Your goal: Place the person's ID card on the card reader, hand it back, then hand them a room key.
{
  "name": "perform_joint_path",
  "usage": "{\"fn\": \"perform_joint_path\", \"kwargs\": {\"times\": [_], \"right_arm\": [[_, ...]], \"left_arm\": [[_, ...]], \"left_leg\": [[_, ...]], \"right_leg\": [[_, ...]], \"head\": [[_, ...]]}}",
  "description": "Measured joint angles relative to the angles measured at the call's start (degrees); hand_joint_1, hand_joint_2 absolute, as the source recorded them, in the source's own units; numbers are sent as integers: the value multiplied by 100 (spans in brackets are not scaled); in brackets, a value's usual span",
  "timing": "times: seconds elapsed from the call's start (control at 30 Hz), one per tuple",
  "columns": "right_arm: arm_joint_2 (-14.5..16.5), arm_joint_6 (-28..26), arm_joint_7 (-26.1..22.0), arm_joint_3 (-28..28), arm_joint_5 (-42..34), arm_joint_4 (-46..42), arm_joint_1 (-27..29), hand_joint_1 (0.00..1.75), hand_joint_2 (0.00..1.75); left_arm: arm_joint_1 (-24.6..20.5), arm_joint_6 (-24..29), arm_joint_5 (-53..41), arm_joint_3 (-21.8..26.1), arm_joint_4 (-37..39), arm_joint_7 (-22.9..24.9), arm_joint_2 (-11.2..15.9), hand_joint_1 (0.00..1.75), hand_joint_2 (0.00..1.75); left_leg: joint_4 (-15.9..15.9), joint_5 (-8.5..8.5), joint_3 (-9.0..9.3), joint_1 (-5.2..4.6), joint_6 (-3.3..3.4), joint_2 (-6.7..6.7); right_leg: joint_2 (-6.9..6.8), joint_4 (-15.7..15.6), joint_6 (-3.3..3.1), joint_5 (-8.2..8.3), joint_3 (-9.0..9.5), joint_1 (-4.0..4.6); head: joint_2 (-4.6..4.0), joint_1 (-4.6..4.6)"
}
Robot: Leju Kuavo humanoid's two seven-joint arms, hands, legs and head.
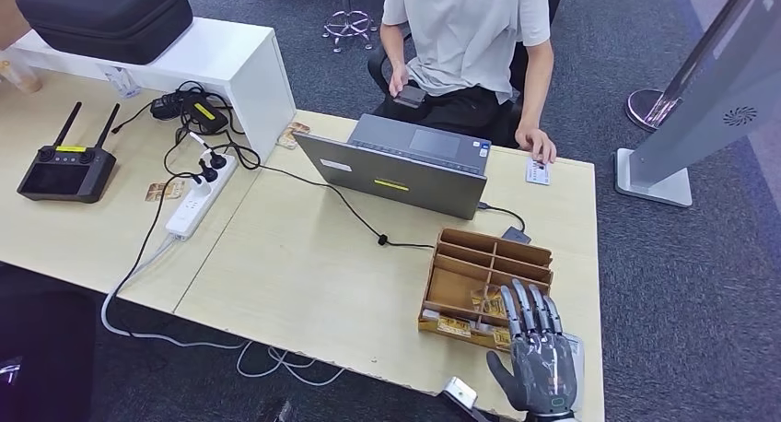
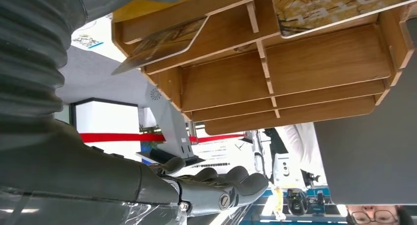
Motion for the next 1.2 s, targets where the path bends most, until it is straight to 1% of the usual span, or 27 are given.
{"fn": "perform_joint_path", "kwargs": {"times": [0.23, 0.53, 0.83, 1.2], "right_arm": [[26, -15, 36, -46, 50, 21, -53, 0, 175], [20, -13, 131, -370, 79, -87, 28, 0, 175], [5, -11, 157, -509, 121, -105, 77, 0, 175], [-9, 6, 42, -584, 157, -239, 232, 0, 175]], "left_arm": [[1, -9, -1, 0, -1, 7, 8, 0, 175], [3, -15, 9, 1, -1, 27, -22, 0, 175], [3, -15, 10, 0, 0, 34, -45, 0, 175], [3, -15, 14, 0, 1, 86, -91, 0, 175]], "left_leg": [[0, 0, 0, 0, 0, 0], [0, 0, 0, -1, 0, 1], [0, 0, 0, -1, 0, 0], [0, -1, 0, -1, 0, 0]], "right_leg": [[0, -1, 0, 0, -1, 0], [0, -1, 0, 0, -1, 0], [0, -1, 0, 0, -2, 0], [0, -1, 1, -1, -2, 0]], "head": [[0, -1], [0, 1], [0, -1], [0, -1]]}}
